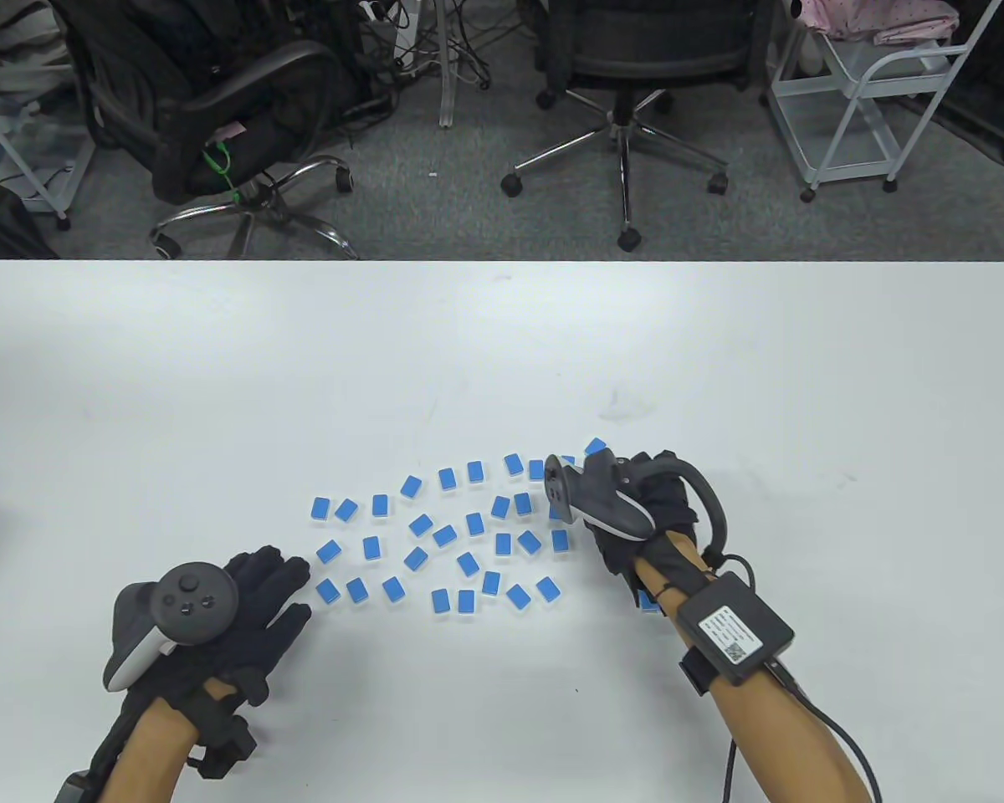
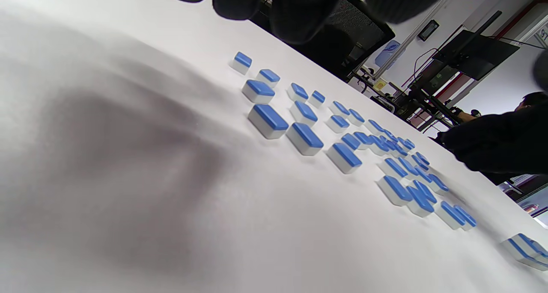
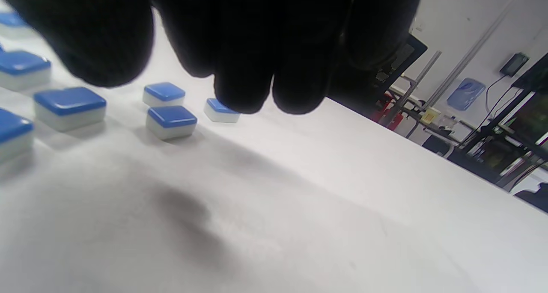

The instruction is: Build mahjong tile wall

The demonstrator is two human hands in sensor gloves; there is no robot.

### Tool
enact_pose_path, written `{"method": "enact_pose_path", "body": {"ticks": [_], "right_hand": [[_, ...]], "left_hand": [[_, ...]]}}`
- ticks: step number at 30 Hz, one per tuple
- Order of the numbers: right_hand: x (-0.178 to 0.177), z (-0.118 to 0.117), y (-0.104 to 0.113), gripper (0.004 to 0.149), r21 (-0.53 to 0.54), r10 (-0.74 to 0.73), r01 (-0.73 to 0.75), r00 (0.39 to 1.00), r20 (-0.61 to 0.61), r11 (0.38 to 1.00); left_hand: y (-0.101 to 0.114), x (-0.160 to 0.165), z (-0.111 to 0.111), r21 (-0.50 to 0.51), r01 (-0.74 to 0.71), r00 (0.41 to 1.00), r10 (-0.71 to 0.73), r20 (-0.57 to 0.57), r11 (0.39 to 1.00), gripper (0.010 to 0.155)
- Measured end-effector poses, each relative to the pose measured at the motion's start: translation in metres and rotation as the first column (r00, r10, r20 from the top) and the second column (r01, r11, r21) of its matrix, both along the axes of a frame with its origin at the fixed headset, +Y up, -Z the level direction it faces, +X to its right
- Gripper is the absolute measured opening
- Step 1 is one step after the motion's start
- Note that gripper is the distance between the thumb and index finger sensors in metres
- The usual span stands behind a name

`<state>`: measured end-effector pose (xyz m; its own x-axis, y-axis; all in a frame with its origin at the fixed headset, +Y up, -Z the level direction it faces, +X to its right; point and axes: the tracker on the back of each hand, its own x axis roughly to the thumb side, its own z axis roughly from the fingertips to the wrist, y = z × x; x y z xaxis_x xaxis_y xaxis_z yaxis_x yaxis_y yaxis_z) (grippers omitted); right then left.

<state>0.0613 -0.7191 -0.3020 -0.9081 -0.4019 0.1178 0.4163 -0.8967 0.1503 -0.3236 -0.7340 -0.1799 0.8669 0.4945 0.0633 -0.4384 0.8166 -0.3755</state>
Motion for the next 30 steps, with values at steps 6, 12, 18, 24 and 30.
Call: {"method": "enact_pose_path", "body": {"ticks": [6,12,18,24,30], "right_hand": [[-0.029,-0.015,-0.022,0.060,0.013,0.157,-0.158,0.986,0.051,0.987],[-0.021,-0.013,-0.022,0.055,-0.013,0.129,-0.128,0.988,0.085,0.992],[0.008,-0.002,-0.010,0.057,-0.049,0.008,-0.002,0.995,0.103,0.999],[0.043,0.002,0.001,0.057,-0.033,-0.135,0.140,0.983,0.124,0.990],[0.106,0.033,0.025,0.058,0.015,-0.266,0.267,0.957,0.114,0.964]], "left_hand": [[0.001,0.000,0.000,0.006,0.002,1.000,-0.002,0.009,1.000,0.068],[0.002,-0.001,-0.001,0.014,0.001,1.000,-0.001,0.009,1.000,0.068],[0.002,0.001,-0.001,0.007,0.004,1.000,-0.005,0.011,1.000,0.068],[0.003,0.000,0.000,0.011,0.002,1.000,-0.003,0.005,1.000,0.068],[0.003,0.000,-0.001,0.007,-0.001,1.000,0.001,0.005,1.000,0.068]]}}
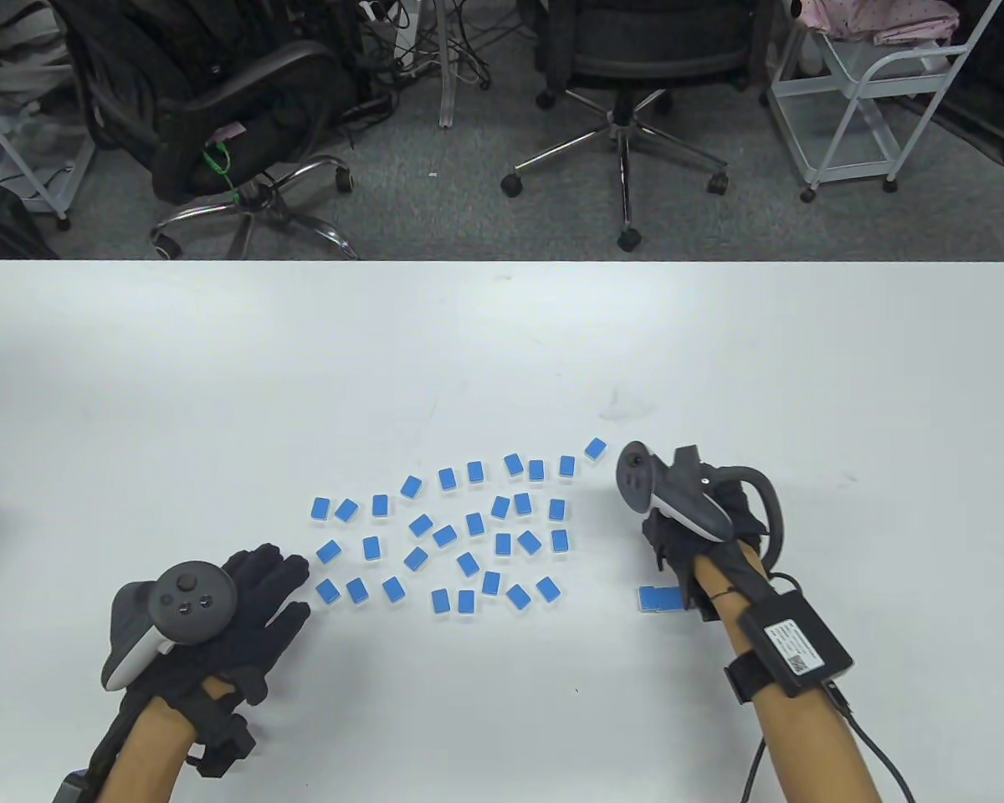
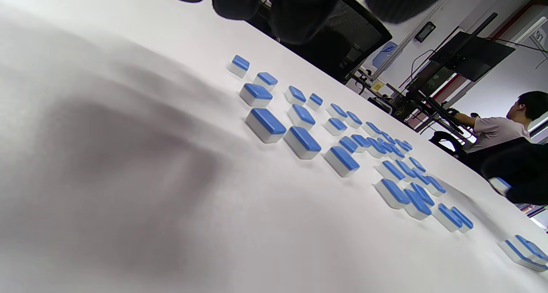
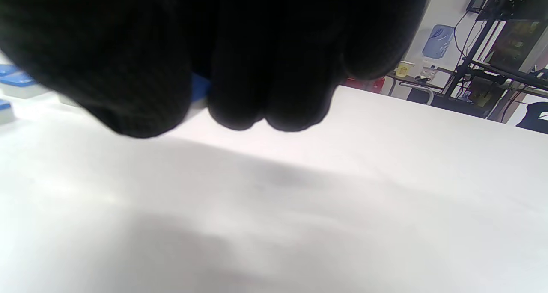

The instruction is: Build mahjong tile wall

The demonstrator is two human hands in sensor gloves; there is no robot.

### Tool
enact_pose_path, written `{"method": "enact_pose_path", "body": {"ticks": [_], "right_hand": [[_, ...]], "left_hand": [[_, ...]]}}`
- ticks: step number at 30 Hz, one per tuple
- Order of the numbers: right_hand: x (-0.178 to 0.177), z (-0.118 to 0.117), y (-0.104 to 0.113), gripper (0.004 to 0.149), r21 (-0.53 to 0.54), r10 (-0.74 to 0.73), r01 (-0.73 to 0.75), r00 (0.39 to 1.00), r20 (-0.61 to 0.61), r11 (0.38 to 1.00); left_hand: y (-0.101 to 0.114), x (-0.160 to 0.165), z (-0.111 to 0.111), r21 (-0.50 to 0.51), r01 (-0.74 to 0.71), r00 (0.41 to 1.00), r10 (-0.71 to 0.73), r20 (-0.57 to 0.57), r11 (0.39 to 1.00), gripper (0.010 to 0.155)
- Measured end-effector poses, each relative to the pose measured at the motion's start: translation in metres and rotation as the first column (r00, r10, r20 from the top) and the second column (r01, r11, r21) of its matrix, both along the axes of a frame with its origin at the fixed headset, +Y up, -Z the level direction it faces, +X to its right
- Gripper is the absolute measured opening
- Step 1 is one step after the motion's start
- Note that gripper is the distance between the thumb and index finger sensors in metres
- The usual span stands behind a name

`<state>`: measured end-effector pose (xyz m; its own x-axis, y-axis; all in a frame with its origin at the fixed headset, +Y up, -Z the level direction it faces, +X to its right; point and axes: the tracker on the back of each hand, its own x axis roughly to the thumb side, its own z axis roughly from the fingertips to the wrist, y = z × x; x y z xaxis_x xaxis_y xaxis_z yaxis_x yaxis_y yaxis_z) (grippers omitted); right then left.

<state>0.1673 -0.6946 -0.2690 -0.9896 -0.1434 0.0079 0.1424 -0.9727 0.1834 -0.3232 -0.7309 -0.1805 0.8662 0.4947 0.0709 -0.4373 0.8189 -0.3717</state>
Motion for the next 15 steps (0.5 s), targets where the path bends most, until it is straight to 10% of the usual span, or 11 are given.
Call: {"method": "enact_pose_path", "body": {"ticks": [6,15], "right_hand": [[0.036,0.056,-0.013,0.058,0.022,-0.038,0.040,0.996,-0.086,0.999],[0.031,0.067,-0.026,0.058,0.020,-0.025,0.029,0.984,-0.174,0.999]], "left_hand": [[0.000,0.004,0.000,0.003,0.007,1.000,-0.007,0.012,1.000,0.068],[-0.006,0.003,0.003,-0.028,0.004,1.000,-0.004,-0.005,1.000,0.068]]}}
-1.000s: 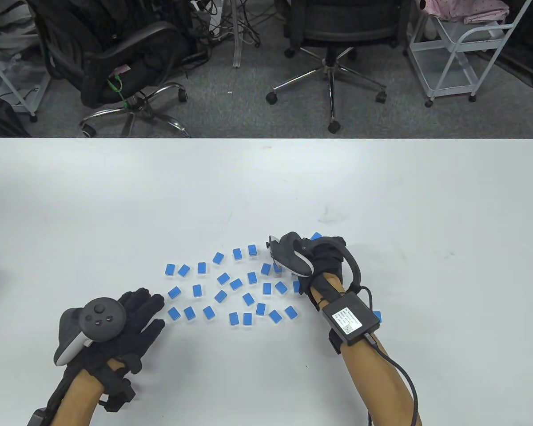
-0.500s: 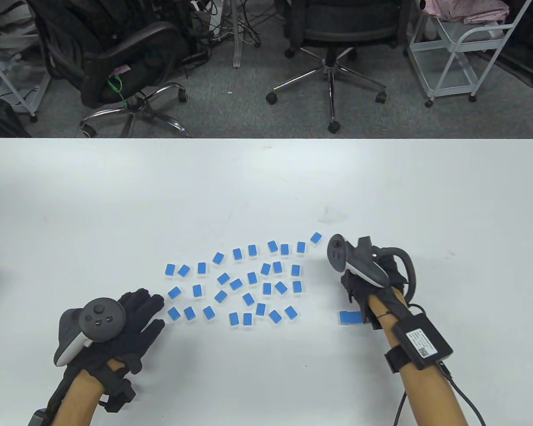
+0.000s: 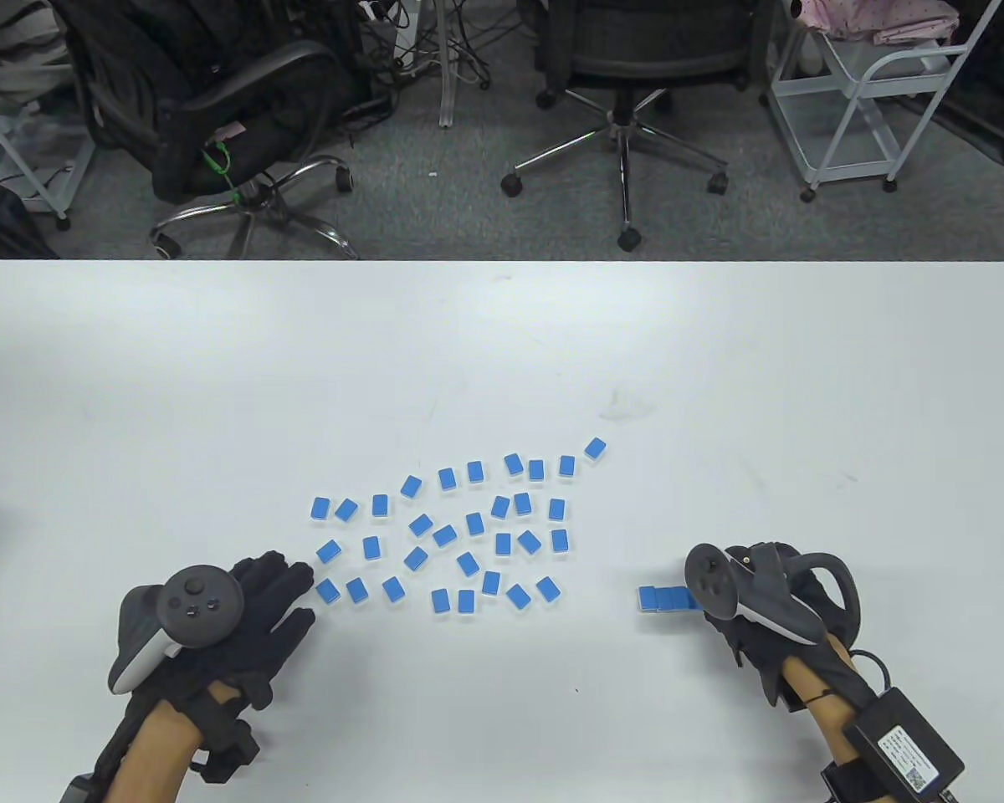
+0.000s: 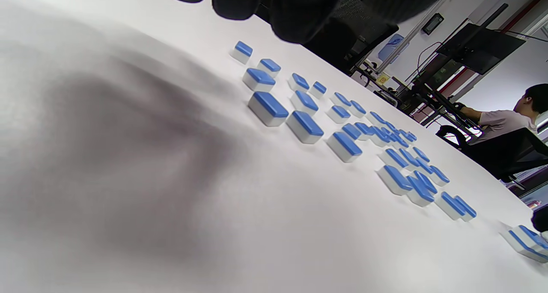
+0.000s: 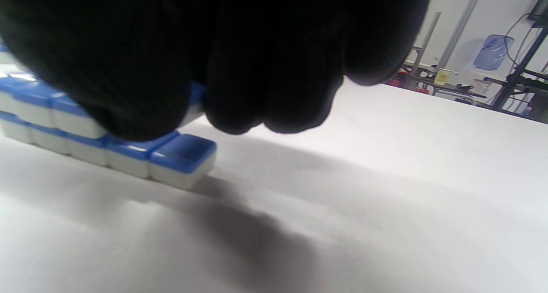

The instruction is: Build mahjong tile wall

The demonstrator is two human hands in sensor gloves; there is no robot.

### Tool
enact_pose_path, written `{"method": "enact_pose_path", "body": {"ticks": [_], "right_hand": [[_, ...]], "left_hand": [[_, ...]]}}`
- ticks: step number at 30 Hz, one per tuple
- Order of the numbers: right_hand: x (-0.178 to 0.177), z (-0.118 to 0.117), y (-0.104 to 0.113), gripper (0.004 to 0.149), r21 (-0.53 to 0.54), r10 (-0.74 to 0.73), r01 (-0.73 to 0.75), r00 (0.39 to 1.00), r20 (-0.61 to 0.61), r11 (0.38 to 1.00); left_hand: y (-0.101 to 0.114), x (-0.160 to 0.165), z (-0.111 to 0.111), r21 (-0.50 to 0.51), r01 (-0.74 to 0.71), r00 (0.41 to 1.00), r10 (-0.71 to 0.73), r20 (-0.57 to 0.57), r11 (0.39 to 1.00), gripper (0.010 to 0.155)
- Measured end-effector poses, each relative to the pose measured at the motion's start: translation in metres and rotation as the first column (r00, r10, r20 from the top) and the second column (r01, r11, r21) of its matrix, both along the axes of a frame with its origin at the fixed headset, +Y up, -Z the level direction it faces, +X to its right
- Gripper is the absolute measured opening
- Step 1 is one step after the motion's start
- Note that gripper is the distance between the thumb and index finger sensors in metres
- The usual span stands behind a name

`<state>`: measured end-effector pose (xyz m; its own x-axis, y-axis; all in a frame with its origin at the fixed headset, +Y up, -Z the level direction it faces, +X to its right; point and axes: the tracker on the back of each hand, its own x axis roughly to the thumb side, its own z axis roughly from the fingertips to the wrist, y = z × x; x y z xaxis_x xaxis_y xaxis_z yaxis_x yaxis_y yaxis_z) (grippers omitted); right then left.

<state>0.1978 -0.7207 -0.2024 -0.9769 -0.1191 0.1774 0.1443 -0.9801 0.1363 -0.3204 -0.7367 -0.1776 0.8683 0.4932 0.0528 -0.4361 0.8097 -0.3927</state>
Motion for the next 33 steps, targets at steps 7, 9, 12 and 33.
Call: {"method": "enact_pose_path", "body": {"ticks": [7,9,12,33], "right_hand": [[-0.008,0.003,-0.007,0.058,0.021,0.059,-0.059,0.998,-0.028,0.998],[-0.009,0.003,-0.010,0.058,0.011,0.062,-0.061,0.998,-0.031,0.998],[-0.009,0.003,-0.010,0.061,0.004,0.096,-0.096,0.995,-0.020,0.995],[-0.011,0.004,-0.013,0.059,-0.014,0.089,-0.089,0.996,0.012,0.996]], "left_hand": [[-0.002,0.001,-0.002,-0.022,-0.004,1.000,0.004,-0.001,1.000,0.068],[-0.003,0.001,-0.002,-0.030,-0.004,1.000,0.004,0.001,1.000,0.068],[-0.002,0.001,-0.002,-0.033,-0.005,1.000,0.005,-0.002,0.999,0.068],[-0.001,-0.002,0.000,-0.024,-0.003,1.000,0.003,0.001,1.000,0.068]]}}
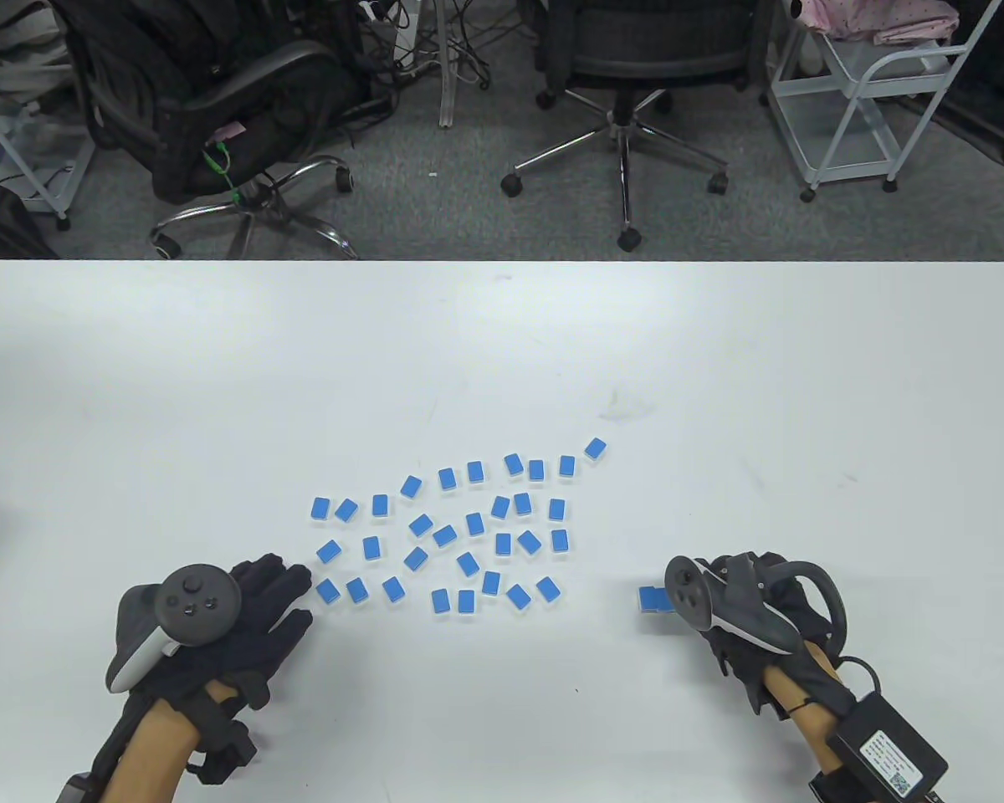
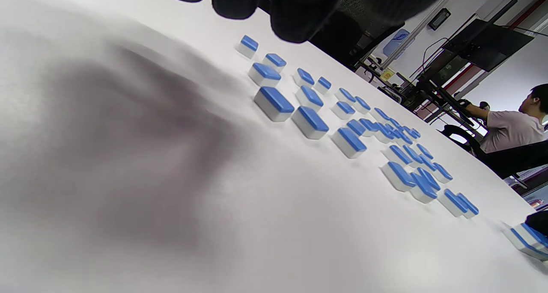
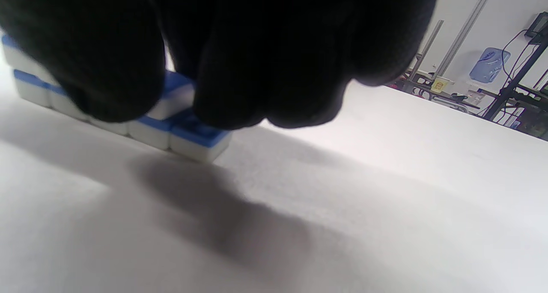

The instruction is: Build mahjong tile wall

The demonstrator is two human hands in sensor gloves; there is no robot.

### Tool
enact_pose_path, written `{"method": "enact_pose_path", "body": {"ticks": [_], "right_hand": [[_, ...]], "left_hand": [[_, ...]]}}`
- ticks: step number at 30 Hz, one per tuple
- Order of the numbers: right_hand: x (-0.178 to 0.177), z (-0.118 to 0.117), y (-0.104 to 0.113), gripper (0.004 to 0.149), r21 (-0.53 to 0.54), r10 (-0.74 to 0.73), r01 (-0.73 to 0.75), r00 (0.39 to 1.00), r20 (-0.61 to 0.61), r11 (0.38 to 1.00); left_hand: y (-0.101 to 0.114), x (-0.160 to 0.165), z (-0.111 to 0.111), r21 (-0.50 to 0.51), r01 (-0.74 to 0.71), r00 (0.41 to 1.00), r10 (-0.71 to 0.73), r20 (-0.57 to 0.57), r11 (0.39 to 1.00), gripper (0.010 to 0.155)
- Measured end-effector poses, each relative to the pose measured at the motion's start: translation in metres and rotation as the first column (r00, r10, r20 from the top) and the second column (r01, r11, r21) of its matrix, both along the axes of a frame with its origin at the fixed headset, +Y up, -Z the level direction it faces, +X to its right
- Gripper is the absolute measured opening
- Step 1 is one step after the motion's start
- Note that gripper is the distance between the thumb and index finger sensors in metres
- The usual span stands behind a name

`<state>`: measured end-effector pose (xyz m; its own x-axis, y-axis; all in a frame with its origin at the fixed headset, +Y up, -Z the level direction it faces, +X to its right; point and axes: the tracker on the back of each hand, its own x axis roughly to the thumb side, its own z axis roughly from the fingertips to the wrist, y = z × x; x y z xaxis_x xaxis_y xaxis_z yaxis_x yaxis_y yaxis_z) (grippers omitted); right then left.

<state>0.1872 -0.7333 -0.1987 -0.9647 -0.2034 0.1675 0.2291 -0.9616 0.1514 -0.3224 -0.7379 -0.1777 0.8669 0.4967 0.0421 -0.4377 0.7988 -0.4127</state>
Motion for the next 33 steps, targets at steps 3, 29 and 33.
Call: {"method": "enact_pose_path", "body": {"ticks": [3,29,33], "right_hand": [[0.000,0.000,0.000,0.059,-0.005,-0.003,0.003,1.000,0.003,1.000],[-0.013,-0.061,0.040,0.052,0.042,-0.050,0.044,0.984,0.171,0.998],[-0.059,-0.104,0.041,0.051,0.056,0.098,-0.112,0.974,0.203,0.992]], "left_hand": [[0.000,0.000,0.000,-0.001,-0.001,1.000,0.001,-0.001,1.000,0.068],[0.002,0.005,0.001,0.022,-0.003,1.000,0.002,0.020,1.000,0.068],[0.003,0.003,0.001,0.025,-0.002,1.000,0.002,0.016,1.000,0.068]]}}
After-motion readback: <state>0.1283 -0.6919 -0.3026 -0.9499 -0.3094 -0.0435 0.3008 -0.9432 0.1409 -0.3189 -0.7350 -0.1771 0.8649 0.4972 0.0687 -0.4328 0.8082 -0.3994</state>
